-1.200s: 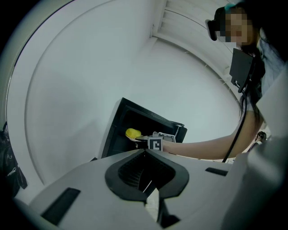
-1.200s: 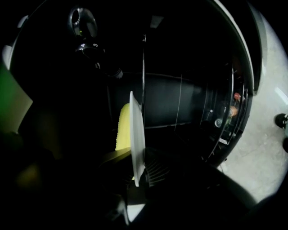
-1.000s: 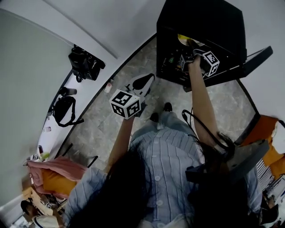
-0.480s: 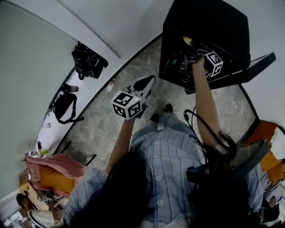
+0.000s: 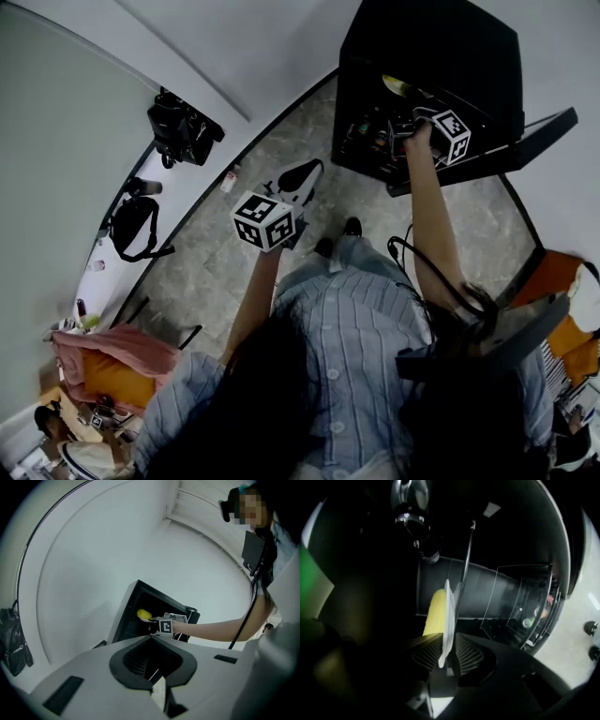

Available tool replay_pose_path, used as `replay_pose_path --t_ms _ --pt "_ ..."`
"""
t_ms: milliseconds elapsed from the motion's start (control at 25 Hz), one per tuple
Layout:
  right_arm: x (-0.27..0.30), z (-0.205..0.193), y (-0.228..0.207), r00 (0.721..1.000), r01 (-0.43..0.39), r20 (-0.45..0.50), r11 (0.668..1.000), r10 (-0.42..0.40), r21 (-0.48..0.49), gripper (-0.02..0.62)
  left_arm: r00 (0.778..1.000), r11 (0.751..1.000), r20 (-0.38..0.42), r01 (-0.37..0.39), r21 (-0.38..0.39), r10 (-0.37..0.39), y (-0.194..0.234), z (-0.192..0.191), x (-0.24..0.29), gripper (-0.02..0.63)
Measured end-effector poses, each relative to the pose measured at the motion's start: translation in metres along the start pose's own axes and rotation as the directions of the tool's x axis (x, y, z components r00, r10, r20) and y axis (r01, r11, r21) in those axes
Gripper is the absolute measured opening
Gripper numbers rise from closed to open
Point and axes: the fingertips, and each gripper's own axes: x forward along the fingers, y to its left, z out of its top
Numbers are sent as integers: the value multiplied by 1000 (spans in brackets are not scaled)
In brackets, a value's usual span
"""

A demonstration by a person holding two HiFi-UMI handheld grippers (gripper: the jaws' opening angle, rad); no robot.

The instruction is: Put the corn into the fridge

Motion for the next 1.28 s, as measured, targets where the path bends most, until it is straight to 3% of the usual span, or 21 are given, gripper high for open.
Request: replay_pose_path --t_ms 240,600,1280 --pt "-23 -5 6 999 -34 -2 999 34 29 77 1000 1000 -8 -1 -19 0 4 1 -5 8" --pt "-28 -15 8 997 -26 -78 996 19 -82 31 1000 1000 -3 3 -25 -3 4 2 -2 8" --pt "-2 -28 15 988 -16 -155 987 -9 -159 29 999 999 -1 -40 -28 40 12 0 -10 8"
